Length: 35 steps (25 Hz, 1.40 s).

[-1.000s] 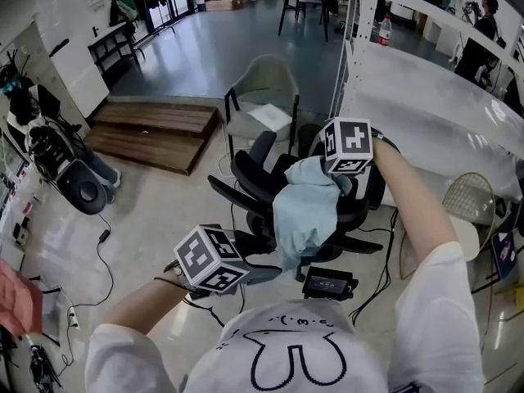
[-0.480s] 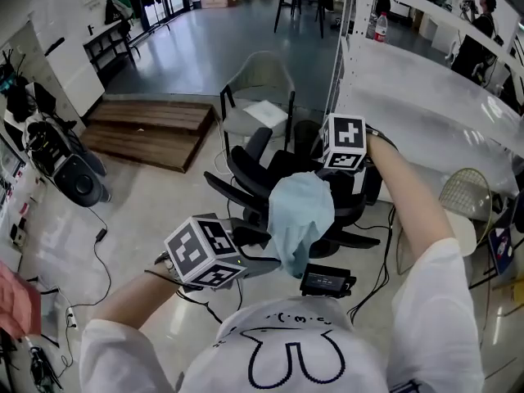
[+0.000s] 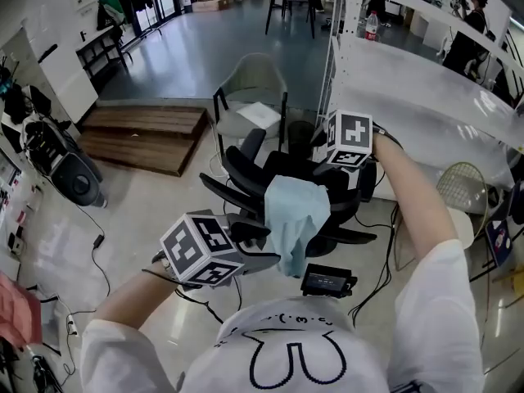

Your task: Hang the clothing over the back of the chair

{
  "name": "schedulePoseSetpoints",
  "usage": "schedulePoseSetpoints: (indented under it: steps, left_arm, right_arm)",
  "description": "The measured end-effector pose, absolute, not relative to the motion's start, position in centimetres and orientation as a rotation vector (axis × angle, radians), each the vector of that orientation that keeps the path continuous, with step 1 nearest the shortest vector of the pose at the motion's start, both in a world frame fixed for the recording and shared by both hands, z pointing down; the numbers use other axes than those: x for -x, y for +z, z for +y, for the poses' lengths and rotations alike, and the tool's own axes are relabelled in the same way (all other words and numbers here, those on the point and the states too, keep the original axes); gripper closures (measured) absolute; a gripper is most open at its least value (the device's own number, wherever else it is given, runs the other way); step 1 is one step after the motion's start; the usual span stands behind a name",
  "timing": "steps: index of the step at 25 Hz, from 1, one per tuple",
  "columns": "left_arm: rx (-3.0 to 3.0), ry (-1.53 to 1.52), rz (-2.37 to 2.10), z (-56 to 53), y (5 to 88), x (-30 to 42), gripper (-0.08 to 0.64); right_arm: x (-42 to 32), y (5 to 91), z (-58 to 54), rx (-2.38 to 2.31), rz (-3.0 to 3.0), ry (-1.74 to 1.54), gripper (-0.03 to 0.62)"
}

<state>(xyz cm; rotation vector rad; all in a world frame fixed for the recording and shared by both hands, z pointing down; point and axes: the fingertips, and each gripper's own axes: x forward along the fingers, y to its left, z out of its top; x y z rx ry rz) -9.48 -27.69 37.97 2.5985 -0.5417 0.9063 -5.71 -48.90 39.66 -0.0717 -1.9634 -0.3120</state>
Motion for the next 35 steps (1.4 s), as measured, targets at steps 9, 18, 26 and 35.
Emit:
schedulePoseSetpoints:
  steps: [9,18,26,35]
  left_arm:
    - [-2.636,0.858,-0.506,-27.1,37.3,9.8,0.305]
    - [-2.69,0.823,-0.414,-26.3,37.1,10.6,0.305]
    - [-2.764,0.76,-0.432,-26.2,36.4,12.0,0.461]
    - [-2.816,0.655,-0.497,-25.5,35.4,11.8,0.537]
  right_arm:
    - [7.3,33.7,-47.2,-0.025,-2.193,-0.341,0.37]
    - [7.2,31.0,-46.0,-0.23,-2.26,-0.404,0.529]
    - [6.1,29.1,-44.8,-0.48,-2.312,-0.464,0.594]
    - [5.8,24.9,-40.6,-0.674,-2.548,-0.513,0.595]
